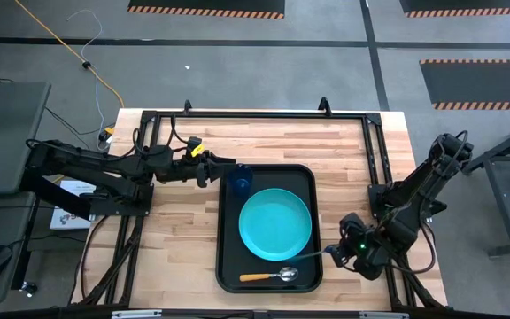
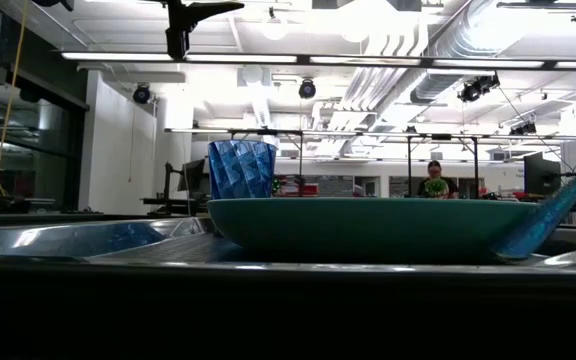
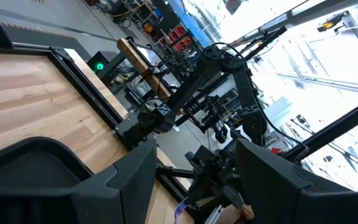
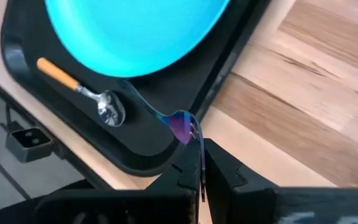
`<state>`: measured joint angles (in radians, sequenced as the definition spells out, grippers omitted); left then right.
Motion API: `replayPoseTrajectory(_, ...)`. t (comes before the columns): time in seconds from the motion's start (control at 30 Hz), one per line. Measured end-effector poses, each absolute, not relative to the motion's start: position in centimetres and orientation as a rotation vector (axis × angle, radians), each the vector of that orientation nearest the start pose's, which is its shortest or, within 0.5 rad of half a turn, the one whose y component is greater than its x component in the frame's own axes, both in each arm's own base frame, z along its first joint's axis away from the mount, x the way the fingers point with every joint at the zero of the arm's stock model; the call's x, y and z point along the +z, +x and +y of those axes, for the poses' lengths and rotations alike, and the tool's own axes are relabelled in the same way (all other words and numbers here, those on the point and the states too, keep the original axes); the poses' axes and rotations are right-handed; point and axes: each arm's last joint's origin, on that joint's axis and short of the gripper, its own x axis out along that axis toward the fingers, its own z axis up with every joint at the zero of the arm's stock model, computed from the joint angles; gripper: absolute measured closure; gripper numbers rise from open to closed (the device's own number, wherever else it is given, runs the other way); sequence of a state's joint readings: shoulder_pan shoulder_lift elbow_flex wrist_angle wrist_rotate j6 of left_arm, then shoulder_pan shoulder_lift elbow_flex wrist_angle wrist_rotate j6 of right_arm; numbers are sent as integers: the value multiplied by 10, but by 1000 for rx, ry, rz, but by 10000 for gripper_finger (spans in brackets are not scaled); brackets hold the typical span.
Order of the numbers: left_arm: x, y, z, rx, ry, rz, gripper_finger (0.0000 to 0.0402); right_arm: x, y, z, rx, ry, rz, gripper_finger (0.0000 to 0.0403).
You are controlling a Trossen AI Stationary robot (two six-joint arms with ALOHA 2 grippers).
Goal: Pick and place plate/cup/fork/spoon on tray
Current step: Put the purple fork in the black tray beside the spoon
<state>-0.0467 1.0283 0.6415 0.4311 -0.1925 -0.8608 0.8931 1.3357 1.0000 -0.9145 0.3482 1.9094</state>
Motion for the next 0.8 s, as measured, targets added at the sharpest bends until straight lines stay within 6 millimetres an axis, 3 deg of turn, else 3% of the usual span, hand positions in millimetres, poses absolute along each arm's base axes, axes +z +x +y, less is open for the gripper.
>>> replayPoseTrajectory(0.8, 297, 229, -5, 118, -863, -103, 192, 246, 160, 181, -553, 966, 1033, 403)
